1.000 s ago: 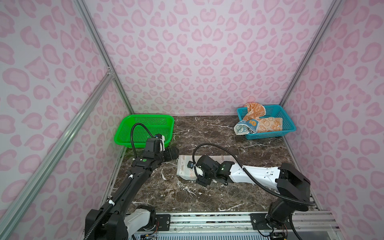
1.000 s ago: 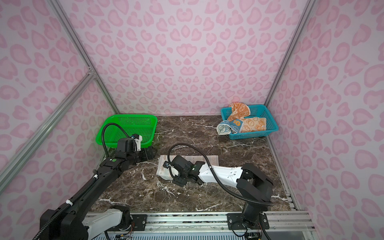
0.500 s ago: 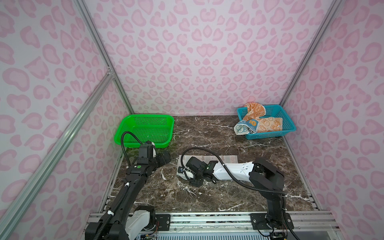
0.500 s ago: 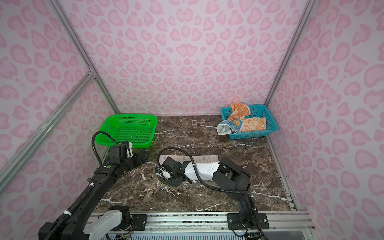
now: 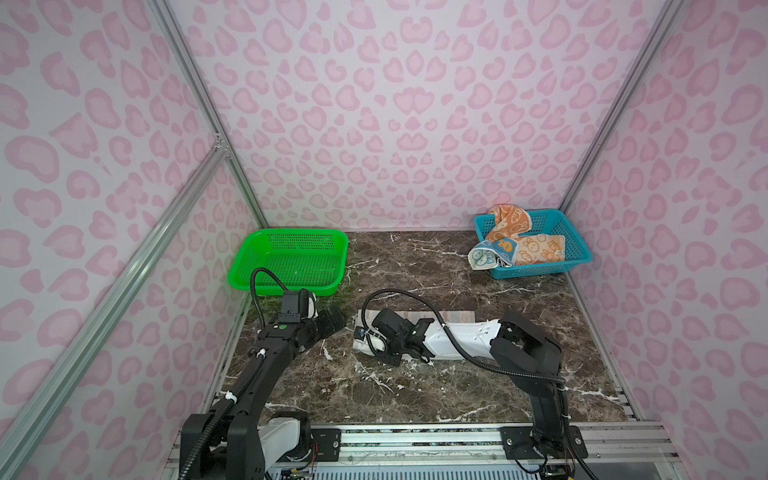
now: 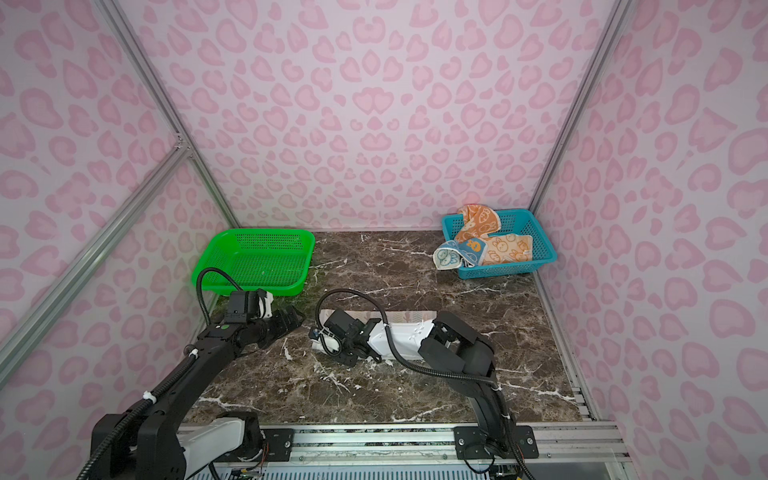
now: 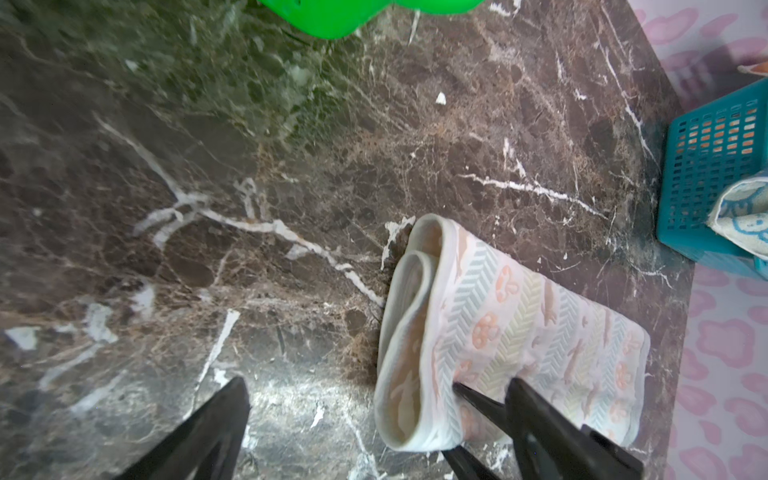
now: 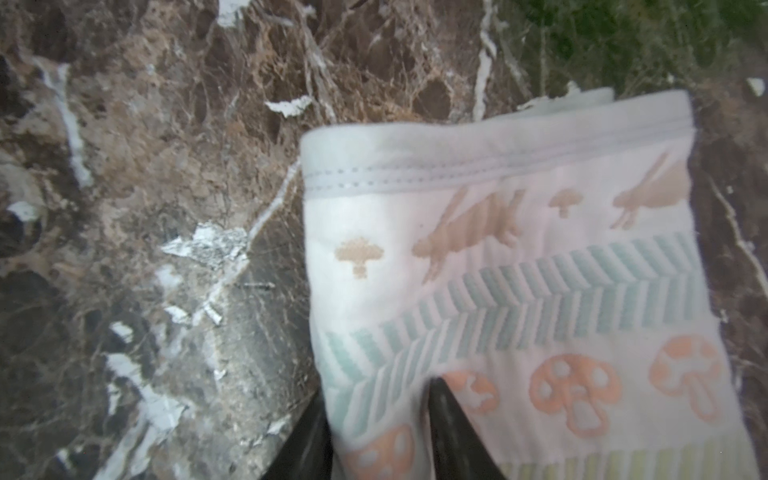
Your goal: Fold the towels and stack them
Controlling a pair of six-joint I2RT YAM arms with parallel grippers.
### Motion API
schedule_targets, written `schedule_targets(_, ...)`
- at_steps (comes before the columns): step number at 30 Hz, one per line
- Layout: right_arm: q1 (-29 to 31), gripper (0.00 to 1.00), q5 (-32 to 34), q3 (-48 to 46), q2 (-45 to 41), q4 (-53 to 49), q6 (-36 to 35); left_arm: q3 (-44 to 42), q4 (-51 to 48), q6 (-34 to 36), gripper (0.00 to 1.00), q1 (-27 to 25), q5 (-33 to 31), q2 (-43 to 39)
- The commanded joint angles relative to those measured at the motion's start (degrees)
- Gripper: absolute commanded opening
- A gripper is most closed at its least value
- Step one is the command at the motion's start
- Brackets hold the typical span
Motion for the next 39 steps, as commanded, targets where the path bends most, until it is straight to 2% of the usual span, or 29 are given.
schedule_targets(1, -0.3, 0.18, 0.0, -2.5, -0.2, -0.6, 2.3, -0.8, 2.0, -1.2, 0.97, -0.1, 4.4, 1.4)
schedule_targets(3, -0.6, 0.10, -0.6, -3.7, -1.3, 1.9, 3.2, -1.0, 3.3, -1.9, 0.97, -0.3, 7.1, 2.8)
schedule_targets(9, -1.6, 0.00, -2.3, -9.2, -5.8, 11.1, 5.3, -1.0, 6.9, -5.1, 0.97, -1.8, 13.9, 9.0)
schedule_targets(16, -2.9, 0.00, -3.3, -13.3, -8.7, 17.7, 6.7, -2.4, 14.0, -10.5, 0.97, -4.2, 18.7, 14.0)
schedule_targets(31, -3.2, 0.00, -3.5, -15.3, -9.4, 20.6, 4.9, -0.1, 20.4, -13.9, 0.99, -8.2, 21.1, 23.8)
schedule_targets(34, -3.2, 0.00, -3.6, -15.7, -9.6, 21.3, 4.7, 0.7, 20.2, -13.3, 0.95, -8.5, 21.4, 24.8)
schedule_targets(39, -3.1, 0.00, -3.9, -17.1, -10.1, 23.9, 4.0, 1.5, 20.7, -12.7, 0.71, -8.9, 21.8, 28.1)
